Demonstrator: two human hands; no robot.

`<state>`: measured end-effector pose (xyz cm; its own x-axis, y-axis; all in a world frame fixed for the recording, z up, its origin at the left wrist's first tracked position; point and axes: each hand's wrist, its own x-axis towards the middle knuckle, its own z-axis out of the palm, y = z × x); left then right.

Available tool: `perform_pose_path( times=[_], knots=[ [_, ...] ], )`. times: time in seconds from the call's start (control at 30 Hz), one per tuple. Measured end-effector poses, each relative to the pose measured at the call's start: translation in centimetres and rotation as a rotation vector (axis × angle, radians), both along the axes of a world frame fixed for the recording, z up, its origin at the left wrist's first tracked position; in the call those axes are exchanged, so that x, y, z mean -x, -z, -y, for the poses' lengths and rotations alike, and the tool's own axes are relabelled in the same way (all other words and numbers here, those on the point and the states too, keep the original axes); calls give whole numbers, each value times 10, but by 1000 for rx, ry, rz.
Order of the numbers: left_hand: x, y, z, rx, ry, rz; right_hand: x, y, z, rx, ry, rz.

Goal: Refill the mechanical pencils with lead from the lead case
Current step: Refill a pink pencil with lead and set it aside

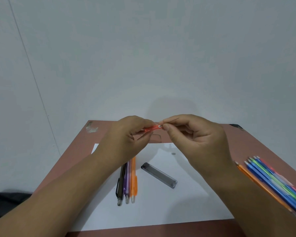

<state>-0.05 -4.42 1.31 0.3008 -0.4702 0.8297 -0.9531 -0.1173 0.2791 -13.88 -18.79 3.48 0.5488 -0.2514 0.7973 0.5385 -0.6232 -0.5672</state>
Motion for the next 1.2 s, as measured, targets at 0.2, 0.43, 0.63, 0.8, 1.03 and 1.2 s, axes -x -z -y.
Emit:
perform_pose_path(
  times=[0.2, 0.43, 0.63, 0.8, 1.03, 1.2],
  knots=[
    [1, 2, 0, 10, 15, -36, -3, -1, 4, 138, 83, 20],
    [1, 2, -1, -16, 12, -48, -4, 1, 5, 129, 138, -13],
    [2, 2, -1, -37, 23, -89, -2, 0, 4, 39, 117, -88],
    [3, 0, -1, -38, 14, -114, -1, -1, 2, -6, 123, -107],
    [-1, 1, -3, -65, -51, -153, -3, -5, 14, -56, 317, -226],
    [1, -2, -3, -45, -61, -266, -11, 1, 37, 89, 463, -660]
  ],
)
